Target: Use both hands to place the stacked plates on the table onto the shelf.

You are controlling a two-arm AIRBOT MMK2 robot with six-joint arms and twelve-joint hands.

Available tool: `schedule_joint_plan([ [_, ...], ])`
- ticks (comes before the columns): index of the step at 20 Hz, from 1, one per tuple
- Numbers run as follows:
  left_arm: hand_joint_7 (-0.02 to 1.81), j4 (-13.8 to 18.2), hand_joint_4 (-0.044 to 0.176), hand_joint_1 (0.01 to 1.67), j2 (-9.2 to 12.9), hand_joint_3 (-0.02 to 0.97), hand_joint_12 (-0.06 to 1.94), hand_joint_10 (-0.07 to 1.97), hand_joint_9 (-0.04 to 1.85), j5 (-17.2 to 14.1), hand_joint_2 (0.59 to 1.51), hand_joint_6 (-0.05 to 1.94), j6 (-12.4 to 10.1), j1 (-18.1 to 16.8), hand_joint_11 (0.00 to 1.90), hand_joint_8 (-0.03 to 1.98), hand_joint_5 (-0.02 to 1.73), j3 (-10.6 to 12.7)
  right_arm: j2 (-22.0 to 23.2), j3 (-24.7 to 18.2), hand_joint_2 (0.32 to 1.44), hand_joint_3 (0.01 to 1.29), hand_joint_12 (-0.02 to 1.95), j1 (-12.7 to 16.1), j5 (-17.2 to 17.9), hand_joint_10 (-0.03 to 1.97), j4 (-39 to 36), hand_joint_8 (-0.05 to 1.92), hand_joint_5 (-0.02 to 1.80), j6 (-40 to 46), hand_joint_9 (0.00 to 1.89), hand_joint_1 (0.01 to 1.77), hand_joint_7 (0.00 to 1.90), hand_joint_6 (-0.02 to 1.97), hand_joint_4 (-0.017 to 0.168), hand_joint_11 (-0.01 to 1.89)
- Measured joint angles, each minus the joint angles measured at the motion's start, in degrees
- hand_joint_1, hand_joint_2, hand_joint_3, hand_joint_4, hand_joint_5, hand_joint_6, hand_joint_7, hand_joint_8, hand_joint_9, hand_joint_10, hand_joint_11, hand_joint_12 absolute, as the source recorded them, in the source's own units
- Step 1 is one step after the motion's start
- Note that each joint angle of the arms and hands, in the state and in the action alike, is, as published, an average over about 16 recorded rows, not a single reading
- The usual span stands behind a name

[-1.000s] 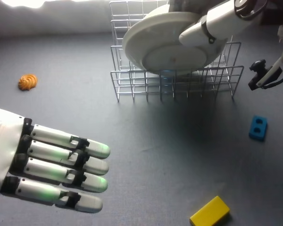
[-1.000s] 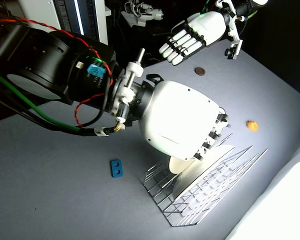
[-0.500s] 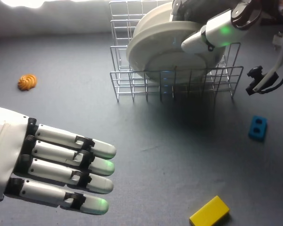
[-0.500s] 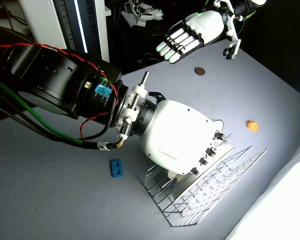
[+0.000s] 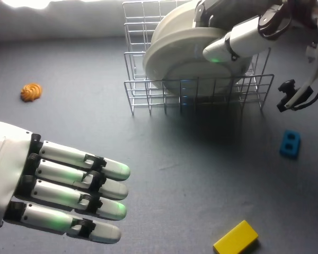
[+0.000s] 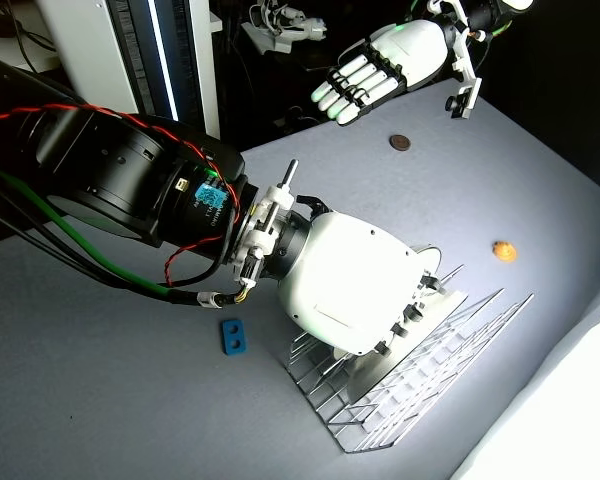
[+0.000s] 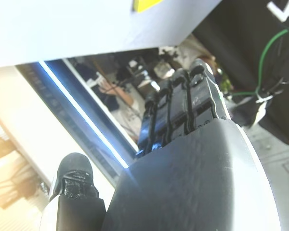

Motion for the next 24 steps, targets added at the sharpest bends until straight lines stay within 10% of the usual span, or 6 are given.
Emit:
schedule_joint_plan([
  [11,0.07,0.7,0.001,0.02,0.0,0.016,-0.01,0.01,0.05,0.0,1.173,0.02,-0.2,-0.2,0.02,0.02,0.08,0.0,2.1,-2.6,1.09,0.02,1.50,2.5,-0.2,0.56,-0.1,0.21,0.68,0.1,0.69,1.07,0.85,0.40,-0.004,0.30],
  [24,0.15,1.3,0.001,0.02,0.0,0.016,0.03,0.02,0.12,0.0,1.174,0.02,0.0,-0.2,0.05,0.02,0.13,0.0,10.7,-13.0,1.12,0.02,1.70,6.2,1.0,1.34,-2.4,1.09,0.42,-9.3,0.41,0.89,0.52,1.02,-0.003,0.17],
])
